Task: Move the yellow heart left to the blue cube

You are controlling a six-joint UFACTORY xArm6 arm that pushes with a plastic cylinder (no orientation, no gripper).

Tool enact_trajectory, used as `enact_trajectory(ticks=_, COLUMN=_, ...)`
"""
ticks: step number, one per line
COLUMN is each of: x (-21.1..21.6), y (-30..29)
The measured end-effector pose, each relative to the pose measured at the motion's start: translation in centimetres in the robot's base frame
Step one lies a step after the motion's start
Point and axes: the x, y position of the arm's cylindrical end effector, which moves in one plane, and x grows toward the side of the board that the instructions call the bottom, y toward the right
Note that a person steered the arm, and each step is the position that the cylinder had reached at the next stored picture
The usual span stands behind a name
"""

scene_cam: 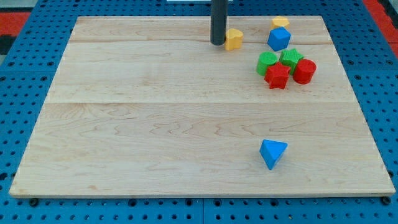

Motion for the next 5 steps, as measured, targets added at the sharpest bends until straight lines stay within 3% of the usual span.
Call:
enact_trajectory(ticks=2, x=-1.5, y=5.5)
enact_trajectory(ticks=4, x=9.0, y=-1.5)
enact_trajectory(ticks=5, x=14.5, y=0.3)
